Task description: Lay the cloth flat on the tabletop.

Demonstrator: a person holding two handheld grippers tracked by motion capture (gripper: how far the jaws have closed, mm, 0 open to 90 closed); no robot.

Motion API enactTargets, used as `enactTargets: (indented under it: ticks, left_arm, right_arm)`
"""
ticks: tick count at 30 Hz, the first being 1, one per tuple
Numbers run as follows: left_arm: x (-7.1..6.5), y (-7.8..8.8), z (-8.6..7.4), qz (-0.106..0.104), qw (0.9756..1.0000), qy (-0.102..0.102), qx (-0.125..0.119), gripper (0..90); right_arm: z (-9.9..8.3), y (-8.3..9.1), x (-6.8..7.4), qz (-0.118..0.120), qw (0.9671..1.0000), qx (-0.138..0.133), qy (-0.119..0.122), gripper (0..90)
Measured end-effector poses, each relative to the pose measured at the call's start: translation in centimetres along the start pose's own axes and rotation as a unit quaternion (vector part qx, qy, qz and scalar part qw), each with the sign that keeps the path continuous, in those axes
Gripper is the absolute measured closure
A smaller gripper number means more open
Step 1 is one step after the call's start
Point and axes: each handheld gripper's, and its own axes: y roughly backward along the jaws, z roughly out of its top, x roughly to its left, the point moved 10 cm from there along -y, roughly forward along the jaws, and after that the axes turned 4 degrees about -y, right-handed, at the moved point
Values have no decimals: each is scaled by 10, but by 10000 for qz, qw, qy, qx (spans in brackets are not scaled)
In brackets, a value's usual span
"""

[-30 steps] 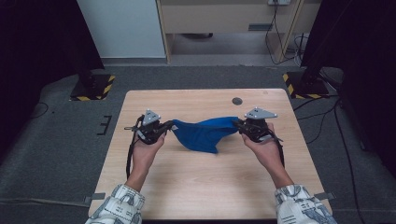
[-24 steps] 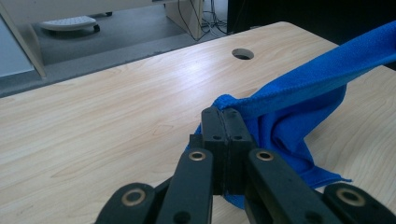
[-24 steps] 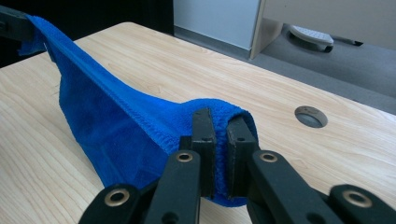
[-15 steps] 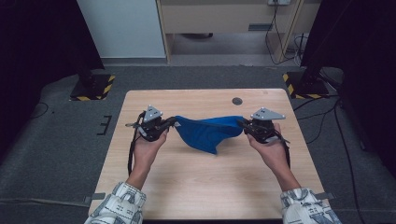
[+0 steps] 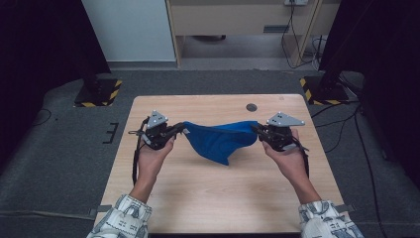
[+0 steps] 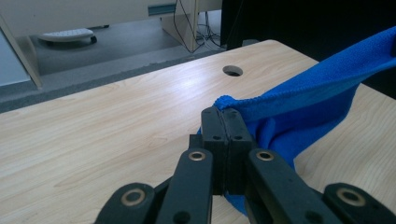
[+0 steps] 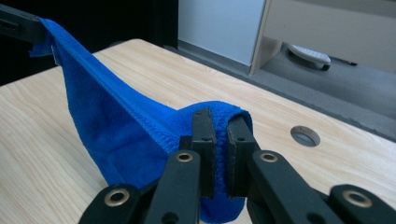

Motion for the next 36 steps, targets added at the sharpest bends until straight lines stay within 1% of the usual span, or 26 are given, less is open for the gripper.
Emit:
enactTargets:
  ticks: [2,8,12,15,21,26,31,32,34,36]
  left_arm:
    - [-2,4,3,-2,10000,-43,-44,899]
    - [-5,15,8,-33,9999,-79,-100,899]
    - [-10,24,13,-55,9998,-101,-191,899]
    - [-13,31,16,-76,9996,-167,-209,899]
    - [-24,45,18,-160,9994,-244,-182,898]
    - [-33,55,22,-221,9989,-383,-128,898]
    - [-39,60,24,-304,9984,-480,-32,898]
    - [-41,62,25,-339,9984,-445,-55,898]
    - [-43,64,25,-336,9981,-509,-24,897]
    - [-42,61,24,-316,9981,-527,29,897]
  right_arm:
    - [3,3,2,14,10000,-22,23,852]
    - [10,12,9,57,9999,-61,92,852]
    - [14,19,12,69,9998,-97,135,851]
    - [17,25,15,88,9998,-123,136,852]
    - [20,40,22,138,9996,-185,170,851]
    - [21,51,25,129,9996,-200,149,850]
    - [20,57,25,115,9998,-161,95,850]
    - [19,59,25,106,9997,-160,118,850]
    - [18,62,27,119,9998,-151,95,848]
    - [17,64,28,123,9998,-147,105,846]
